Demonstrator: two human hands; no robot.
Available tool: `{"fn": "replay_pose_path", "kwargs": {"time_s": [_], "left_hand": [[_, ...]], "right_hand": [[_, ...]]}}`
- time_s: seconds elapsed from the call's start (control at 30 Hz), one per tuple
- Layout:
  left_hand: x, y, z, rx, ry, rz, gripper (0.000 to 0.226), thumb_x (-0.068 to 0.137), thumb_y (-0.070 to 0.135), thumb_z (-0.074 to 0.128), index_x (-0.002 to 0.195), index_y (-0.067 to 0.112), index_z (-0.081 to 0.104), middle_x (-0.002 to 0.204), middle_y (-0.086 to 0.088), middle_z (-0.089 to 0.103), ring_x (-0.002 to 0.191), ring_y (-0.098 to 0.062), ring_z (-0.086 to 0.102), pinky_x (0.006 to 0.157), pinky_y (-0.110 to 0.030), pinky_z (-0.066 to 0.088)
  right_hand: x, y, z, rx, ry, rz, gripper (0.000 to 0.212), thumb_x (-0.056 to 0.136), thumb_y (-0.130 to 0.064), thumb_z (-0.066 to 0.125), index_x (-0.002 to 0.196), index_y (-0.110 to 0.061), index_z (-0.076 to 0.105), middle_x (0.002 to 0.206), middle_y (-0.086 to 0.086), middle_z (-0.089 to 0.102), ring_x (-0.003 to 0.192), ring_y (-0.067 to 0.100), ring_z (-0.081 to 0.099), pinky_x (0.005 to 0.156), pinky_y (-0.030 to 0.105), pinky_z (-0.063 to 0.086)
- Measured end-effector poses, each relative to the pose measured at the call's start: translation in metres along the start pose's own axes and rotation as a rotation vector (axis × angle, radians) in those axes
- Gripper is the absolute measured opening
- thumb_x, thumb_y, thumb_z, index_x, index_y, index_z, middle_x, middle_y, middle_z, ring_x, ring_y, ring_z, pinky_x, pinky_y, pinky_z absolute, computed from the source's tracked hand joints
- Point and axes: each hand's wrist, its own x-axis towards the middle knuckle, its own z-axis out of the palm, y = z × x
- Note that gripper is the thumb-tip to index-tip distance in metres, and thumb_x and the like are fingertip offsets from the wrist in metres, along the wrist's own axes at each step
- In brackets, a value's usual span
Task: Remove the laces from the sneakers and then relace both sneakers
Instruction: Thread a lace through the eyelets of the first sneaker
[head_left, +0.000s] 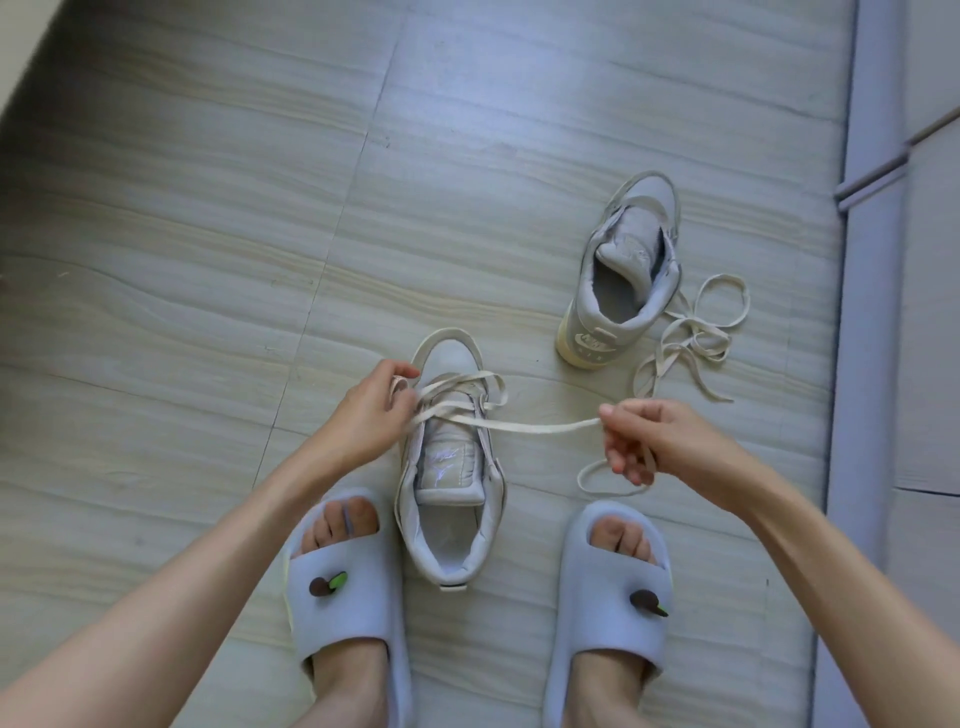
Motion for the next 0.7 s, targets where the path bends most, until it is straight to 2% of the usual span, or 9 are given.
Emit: {"fn": "replay_pose_path", "kwargs": {"time_s": [0.07, 0.13, 0.2, 0.3, 0.4, 0.47, 0.53, 0.6, 0.7], "left_hand": [[0.0, 0.021, -0.017, -0.021, -0.009, 0.017, 0.026, 0.097, 0.007, 0.034, 0.117, 0.013, 0.049, 0.082, 0.002, 0.056, 0.075, -0.015, 0.054, 0.061, -0.019, 0.037], [-0.001, 0.049, -0.036, -0.058, -0.031, 0.058, 0.024, 0.099, 0.003, 0.03, 0.109, 0.013, 0.049, 0.081, 0.002, 0.058, 0.071, -0.012, 0.057, 0.056, -0.014, 0.041], [-0.006, 0.078, -0.054, -0.068, -0.073, 0.114, 0.021, 0.099, 0.001, 0.03, 0.102, 0.012, 0.047, 0.087, -0.003, 0.061, 0.076, -0.017, 0.062, 0.067, -0.024, 0.05], [-0.022, 0.117, -0.082, 0.159, -0.09, 0.203, 0.026, 0.095, -0.003, 0.035, 0.112, 0.011, 0.05, 0.104, -0.005, 0.063, 0.091, -0.023, 0.064, 0.086, -0.039, 0.051], [-0.044, 0.149, -0.111, 0.469, -0.119, 0.186, 0.038, 0.086, -0.007, 0.044, 0.116, 0.015, 0.052, 0.094, 0.003, 0.06, 0.07, -0.015, 0.061, 0.076, -0.033, 0.054], [-0.062, 0.17, -0.127, 0.604, -0.124, 0.165, 0.024, 0.089, 0.002, 0.045, 0.104, 0.016, 0.059, 0.082, 0.002, 0.064, 0.056, -0.012, 0.055, 0.063, -0.027, 0.049], [-0.082, 0.19, -0.139, 0.679, -0.104, 0.205, 0.021, 0.092, 0.01, 0.045, 0.096, 0.014, 0.065, 0.078, -0.002, 0.066, 0.061, -0.015, 0.055, 0.059, -0.024, 0.045], [-0.101, 0.204, -0.149, 0.671, -0.071, 0.245, 0.018, 0.092, 0.014, 0.047, 0.092, 0.014, 0.066, 0.074, -0.001, 0.066, 0.068, -0.017, 0.057, 0.062, -0.027, 0.047], [-0.125, 0.219, -0.163, 0.6, 0.02, 0.308, 0.015, 0.093, 0.019, 0.051, 0.09, 0.018, 0.065, 0.067, 0.005, 0.062, 0.064, -0.01, 0.057, 0.062, -0.027, 0.046]], "right_hand": [[-0.004, -0.025, -0.002, -0.112, 0.03, -0.025, 0.032, 0.086, -0.036, 0.06, 0.067, -0.011, 0.068, 0.05, 0.003, 0.054, 0.042, 0.01, 0.044, 0.042, 0.016, 0.036], [-0.008, -0.055, -0.004, -0.178, 0.058, -0.078, 0.032, 0.087, -0.034, 0.062, 0.066, -0.011, 0.071, 0.046, 0.001, 0.049, 0.04, 0.009, 0.041, 0.041, 0.015, 0.034], [-0.016, -0.084, -0.004, -0.258, 0.087, -0.131, 0.031, 0.088, -0.032, 0.063, 0.067, -0.011, 0.07, 0.045, -0.002, 0.047, 0.039, 0.008, 0.039, 0.041, 0.015, 0.033], [-0.037, -0.118, 0.001, -0.287, 0.109, -0.217, 0.013, 0.091, -0.019, 0.06, 0.082, -0.015, 0.069, 0.047, -0.004, 0.05, 0.039, 0.007, 0.04, 0.042, 0.016, 0.034], [-0.069, -0.147, 0.009, -0.108, 0.076, -0.274, 0.009, 0.09, -0.009, 0.06, 0.088, -0.005, 0.068, 0.053, 0.003, 0.052, 0.041, 0.009, 0.044, 0.041, 0.017, 0.038], [-0.094, -0.165, 0.015, 0.036, 0.022, -0.304, 0.012, 0.091, -0.005, 0.057, 0.085, -0.001, 0.066, 0.055, 0.005, 0.053, 0.043, 0.011, 0.049, 0.043, 0.018, 0.041], [-0.12, -0.181, 0.021, 0.13, -0.034, -0.354, 0.013, 0.092, -0.005, 0.053, 0.088, 0.002, 0.064, 0.059, 0.006, 0.058, 0.048, 0.012, 0.055, 0.047, 0.017, 0.045], [-0.145, -0.193, 0.027, 0.179, -0.068, -0.416, 0.014, 0.093, -0.006, 0.052, 0.091, 0.002, 0.063, 0.064, 0.007, 0.062, 0.054, 0.014, 0.061, 0.05, 0.018, 0.049], [-0.175, -0.203, 0.036, 0.293, -0.122, -0.479, 0.018, 0.096, -0.006, 0.046, 0.093, 0.003, 0.061, 0.068, 0.009, 0.066, 0.06, 0.017, 0.067, 0.054, 0.021, 0.053]]}}
